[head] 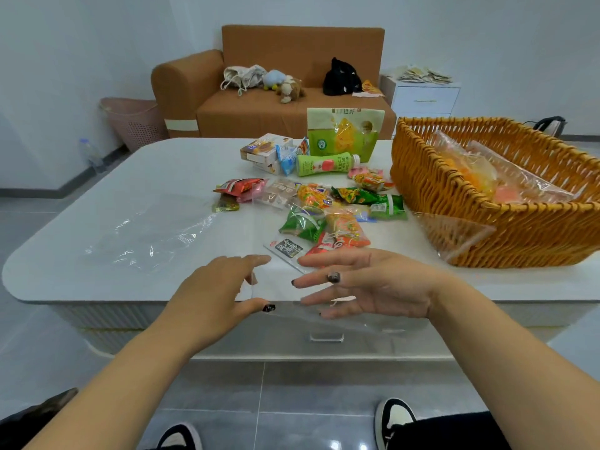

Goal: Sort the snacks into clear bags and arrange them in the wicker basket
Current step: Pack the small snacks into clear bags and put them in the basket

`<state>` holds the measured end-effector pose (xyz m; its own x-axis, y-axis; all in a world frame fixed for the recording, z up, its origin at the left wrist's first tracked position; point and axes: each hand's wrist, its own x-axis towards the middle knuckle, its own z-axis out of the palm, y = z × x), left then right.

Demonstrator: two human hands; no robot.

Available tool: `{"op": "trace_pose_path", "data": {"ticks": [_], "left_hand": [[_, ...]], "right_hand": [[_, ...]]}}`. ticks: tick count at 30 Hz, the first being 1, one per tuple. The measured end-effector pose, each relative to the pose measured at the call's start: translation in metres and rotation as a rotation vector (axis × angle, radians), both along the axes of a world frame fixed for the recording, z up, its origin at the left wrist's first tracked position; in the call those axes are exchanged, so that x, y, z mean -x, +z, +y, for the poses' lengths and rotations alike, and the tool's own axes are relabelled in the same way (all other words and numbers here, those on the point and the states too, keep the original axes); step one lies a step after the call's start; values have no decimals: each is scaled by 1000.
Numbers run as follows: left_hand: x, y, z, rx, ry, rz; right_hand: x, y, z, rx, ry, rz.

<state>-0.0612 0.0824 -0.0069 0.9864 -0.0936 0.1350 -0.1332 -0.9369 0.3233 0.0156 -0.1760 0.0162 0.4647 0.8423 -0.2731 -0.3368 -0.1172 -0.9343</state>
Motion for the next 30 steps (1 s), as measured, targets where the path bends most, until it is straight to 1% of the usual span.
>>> {"op": "trace_pose_path", "data": {"ticks": [1,3,4,5,7,8,10,12,13,15,18,20,21,23,24,26,28,30], "left_hand": [[-1,0,-1,47,7,-17],[-2,-1,-2,240,32,-14],[-3,-1,-2,338,37,-3],[-3,-1,-2,411,32,11],[-4,2,-1,484,-7,48],[-3,6,1,503,-32,74],[-1,15,6,547,-82,145],[2,23,10,590,-122,213],[4,25,11,589,-133,239],[8,27,10,509,-130,286],[13,18,1,285,-105,356],[12,12,-6,225,-113,394],[11,10,-9,250,-115,424],[8,4,-13,334,-129,497],[6,1,-13,359,-136,520],[2,-8,-11,397,-139,518],[-1,-13,-7,424,-108,495],[-3,-11,-5,410,-61,509]], "right_hand": [[2,-2,2,55,-12,-92],[6,-6,9,222,-30,-379],[7,-9,13,290,-41,-493],[8,-12,16,348,-60,-554],[9,-15,19,411,-93,-640],[9,-16,19,424,-112,-713],[7,-19,17,437,-150,-905],[8,-21,16,545,-180,-1124],[10,-20,16,589,-182,-1189],[17,-16,19,606,-193,-1237],[28,-13,30,490,-172,-1359],[39,-10,42,385,-153,-1345],[45,-9,48,359,-134,-1327],[53,-4,57,373,-83,-1260],[55,-1,59,401,-53,-1164],[53,0,61,363,-33,-1042],[48,1,61,313,-70,-927],[42,1,58,331,-129,-752]]}}
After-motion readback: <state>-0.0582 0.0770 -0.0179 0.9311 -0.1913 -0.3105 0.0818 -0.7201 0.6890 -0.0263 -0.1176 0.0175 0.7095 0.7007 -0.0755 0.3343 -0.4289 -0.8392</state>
